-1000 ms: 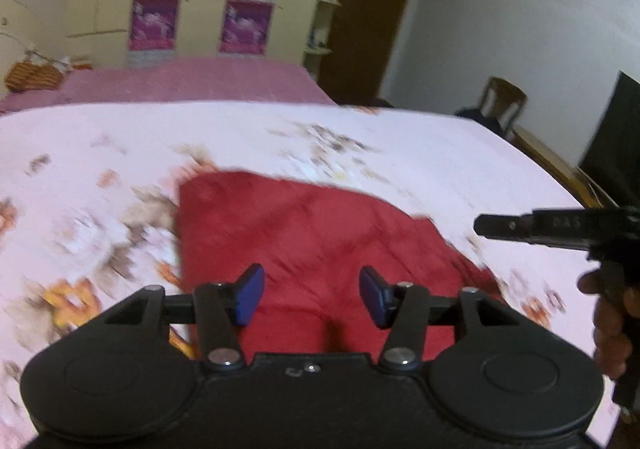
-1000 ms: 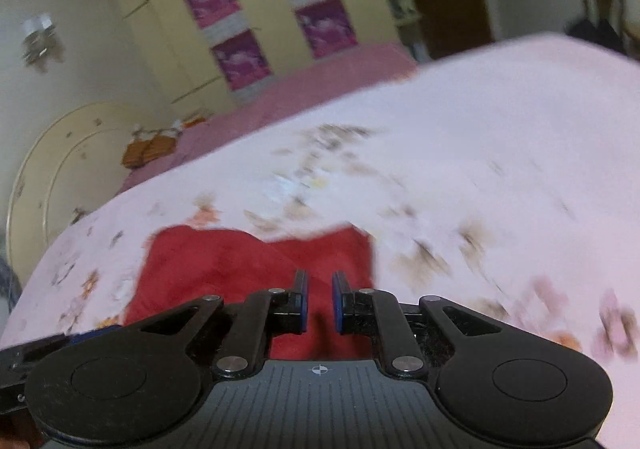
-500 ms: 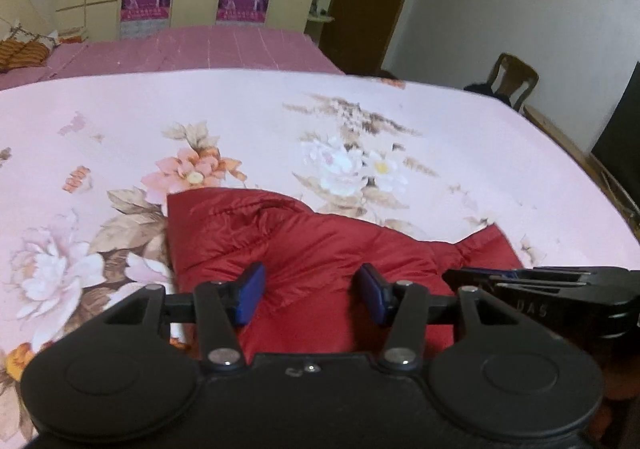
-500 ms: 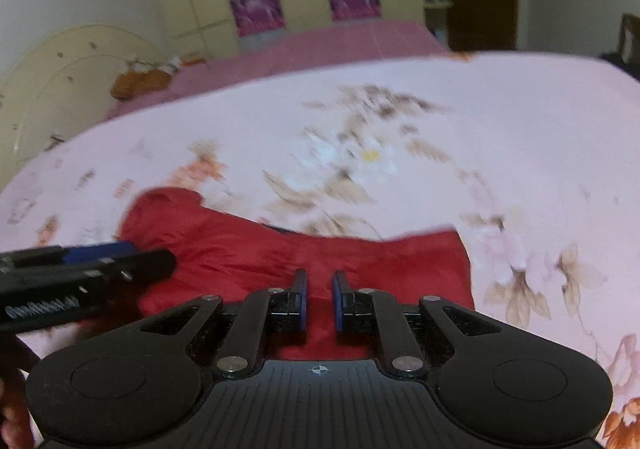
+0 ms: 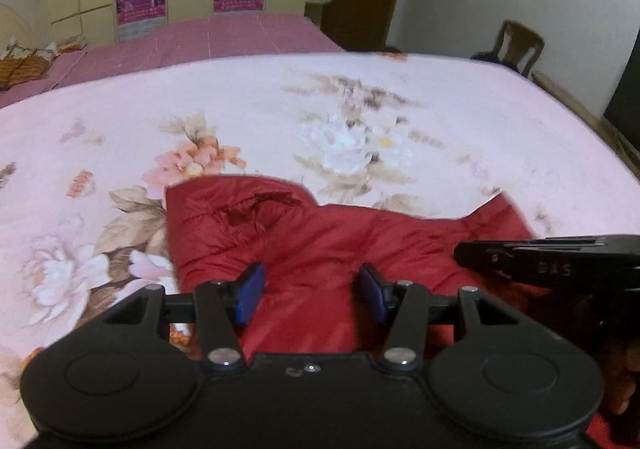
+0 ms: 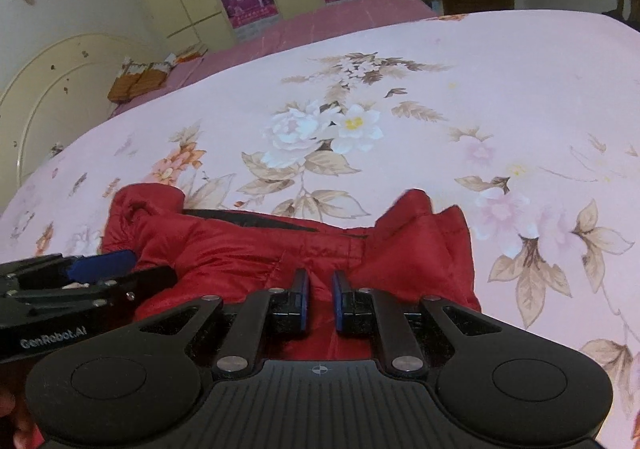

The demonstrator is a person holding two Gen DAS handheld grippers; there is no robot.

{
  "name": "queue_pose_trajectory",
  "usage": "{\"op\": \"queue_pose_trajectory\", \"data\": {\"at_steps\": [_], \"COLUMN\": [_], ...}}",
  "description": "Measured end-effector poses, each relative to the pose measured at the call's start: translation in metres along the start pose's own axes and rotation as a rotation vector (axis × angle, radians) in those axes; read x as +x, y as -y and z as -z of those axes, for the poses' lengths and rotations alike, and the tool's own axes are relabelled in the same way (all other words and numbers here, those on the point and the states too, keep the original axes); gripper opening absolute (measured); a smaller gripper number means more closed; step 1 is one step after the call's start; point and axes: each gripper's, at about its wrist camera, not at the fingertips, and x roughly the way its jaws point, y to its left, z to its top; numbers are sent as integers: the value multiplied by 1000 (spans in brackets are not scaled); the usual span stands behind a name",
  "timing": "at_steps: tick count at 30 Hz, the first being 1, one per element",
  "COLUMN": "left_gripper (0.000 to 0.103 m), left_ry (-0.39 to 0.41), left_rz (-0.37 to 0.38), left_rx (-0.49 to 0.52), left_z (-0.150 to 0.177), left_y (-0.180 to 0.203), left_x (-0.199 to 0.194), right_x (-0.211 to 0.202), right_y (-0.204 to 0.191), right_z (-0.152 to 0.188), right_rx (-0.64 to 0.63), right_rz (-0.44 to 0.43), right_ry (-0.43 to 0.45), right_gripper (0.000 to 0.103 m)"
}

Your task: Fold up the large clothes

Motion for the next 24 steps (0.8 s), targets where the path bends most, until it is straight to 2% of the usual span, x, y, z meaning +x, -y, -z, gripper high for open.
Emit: {"op": "queue_pose_trajectory", "data": {"at_steps": [3, 4, 5, 6, 10, 11, 12, 13, 17, 20, 24], "left_gripper": [52, 52, 52, 52, 51, 51, 51, 51, 53, 54, 54], "left_ry": [63, 70, 71, 69, 71, 72, 69, 66, 52, 47, 27], "left_rz": [18, 28, 39, 46, 55, 55, 48, 35, 7, -36, -33], "left_rx": [-13, -23, -27, -29, -42, -40, -34, -23, -8, 63, 39], "left_z": [8, 13, 18, 25, 51, 56, 59, 61, 70, 81, 82], "left_y": [5, 9, 13, 18, 38, 42, 46, 49, 51, 58, 54], "left_x": [-38, -48, -56, -64, -81, -82, -81, -77, -61, -49, -43], "right_x": [-35, -49, -60, -72, -96, -97, -94, -90, -69, -56, -46], "right_y": [-7, -10, -12, -14, -26, -28, -29, -29, -19, -16, -6], "right_z": [1, 5, 9, 14, 36, 40, 44, 46, 55, 63, 67], "right_rx": [-47, -76, -93, -114, -217, -233, -244, -242, -230, -250, -219], "right_rz": [-36, -40, -44, -47, -52, -41, -34, -30, -18, -16, -40], "right_ry": [52, 75, 94, 120, 129, 125, 108, 91, 35, -6, -24], "right_gripper": [13, 16, 47, 67, 67, 62, 52, 48, 48, 48, 49]}}
